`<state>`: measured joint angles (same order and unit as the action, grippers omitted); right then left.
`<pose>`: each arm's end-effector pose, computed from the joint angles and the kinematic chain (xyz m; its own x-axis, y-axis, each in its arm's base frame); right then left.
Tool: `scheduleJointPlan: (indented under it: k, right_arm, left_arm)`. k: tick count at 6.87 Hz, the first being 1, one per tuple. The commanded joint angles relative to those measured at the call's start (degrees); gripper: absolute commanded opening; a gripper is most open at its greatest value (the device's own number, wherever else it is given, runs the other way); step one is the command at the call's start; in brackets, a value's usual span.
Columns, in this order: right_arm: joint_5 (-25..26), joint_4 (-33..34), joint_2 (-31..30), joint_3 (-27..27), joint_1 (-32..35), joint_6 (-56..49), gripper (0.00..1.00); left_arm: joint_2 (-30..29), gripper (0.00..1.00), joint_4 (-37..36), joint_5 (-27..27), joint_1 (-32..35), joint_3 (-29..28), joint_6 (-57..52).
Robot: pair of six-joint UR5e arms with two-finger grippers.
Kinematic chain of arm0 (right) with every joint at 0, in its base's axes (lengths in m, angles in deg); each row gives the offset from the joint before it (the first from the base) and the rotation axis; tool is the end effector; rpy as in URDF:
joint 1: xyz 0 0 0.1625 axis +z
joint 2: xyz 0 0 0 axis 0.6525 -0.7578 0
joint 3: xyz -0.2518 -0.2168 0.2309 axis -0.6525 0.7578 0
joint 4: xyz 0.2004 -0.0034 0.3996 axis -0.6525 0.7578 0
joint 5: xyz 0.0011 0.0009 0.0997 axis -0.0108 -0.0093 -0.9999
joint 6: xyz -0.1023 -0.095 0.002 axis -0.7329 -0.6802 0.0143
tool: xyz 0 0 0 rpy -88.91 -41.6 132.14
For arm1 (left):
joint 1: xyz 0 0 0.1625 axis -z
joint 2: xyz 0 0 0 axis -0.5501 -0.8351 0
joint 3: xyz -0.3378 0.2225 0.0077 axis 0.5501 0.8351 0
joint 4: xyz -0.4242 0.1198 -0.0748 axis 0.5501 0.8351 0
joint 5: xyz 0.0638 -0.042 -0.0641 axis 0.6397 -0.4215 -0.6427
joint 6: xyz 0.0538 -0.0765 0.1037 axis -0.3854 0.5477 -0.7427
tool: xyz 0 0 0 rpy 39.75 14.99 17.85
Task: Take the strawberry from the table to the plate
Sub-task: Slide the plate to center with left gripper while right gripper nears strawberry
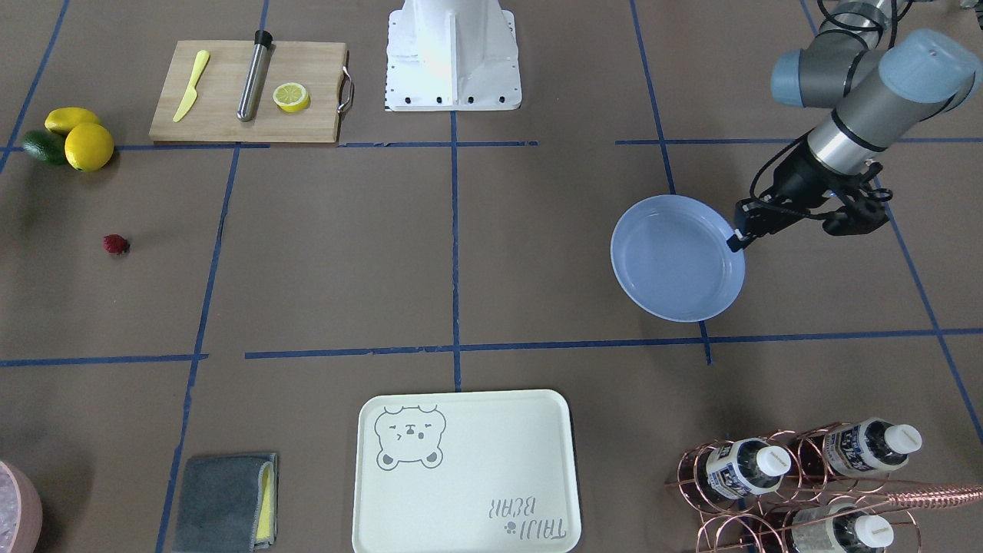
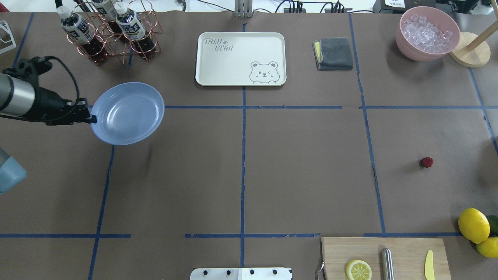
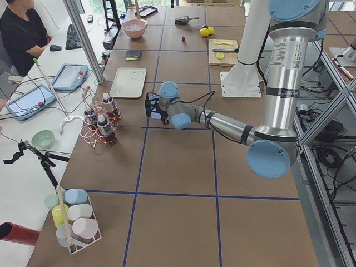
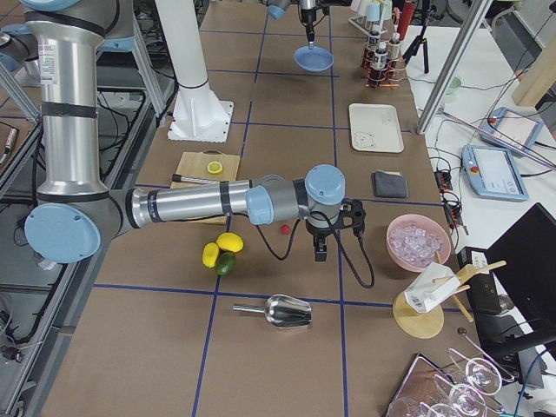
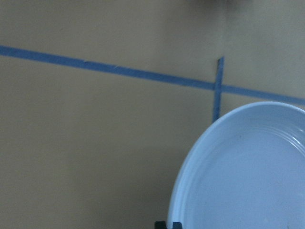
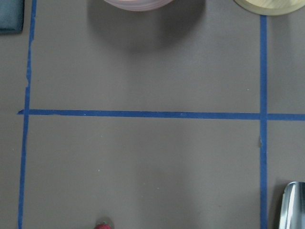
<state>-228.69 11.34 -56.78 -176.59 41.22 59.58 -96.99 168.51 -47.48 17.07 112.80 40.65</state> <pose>-0.0496 -0.5300 0.5519 0.6047 -0.0139 0.7963 -0.0562 0.9966 0.0601 0.3450 -0.5067 0.3957 0.3915 -0.2387 -0.8887 0.2817 0.9505 -0.1312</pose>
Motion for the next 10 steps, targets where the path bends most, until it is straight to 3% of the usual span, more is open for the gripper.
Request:
scheduleJointPlan:
  k: [1,2,4,7,8,9,10]
  right_arm:
    - [0.64,-7.23,-0.09,-1.0,-4.85,11.47,1.0]
    - [2.64,-8.4,-0.09,-2.31,-7.39,15.44,1.0]
    - [5.38,-8.41,-0.09,-4.16,-10.83,17.75,1.0]
    - [7.84,-8.5,0.0,-5.31,-15.4,21.98,1.0]
    - [8.02,-8.5,0.0,-5.32,-16.11,22.24,1.0]
    - [8.03,-8.59,0.0,-5.32,-16.29,22.33,1.0]
    - [8.46,-8.59,0.0,-5.32,-16.73,22.42,1.0]
  left_arm:
    - [-11.98,0.0,-9.18,8.27,-10.4,0.34,13.53]
    - [-16.22,0.0,-13.69,13.97,-15.85,0.34,16.7]
    - [-17.66,0.0,-13.91,22.34,-24.04,-0.8,20.87]
    - [-19.95,0.0,-14.0,24.31,-28.28,-1.33,20.87]
    - [-19.87,0.15,-14.0,24.4,-28.29,-1.33,20.61]
    - [-19.52,0.47,-14.0,24.49,-28.38,-2.2,20.34]
    - [-19.17,0.99,-14.09,24.84,-28.21,-1.43,20.17]
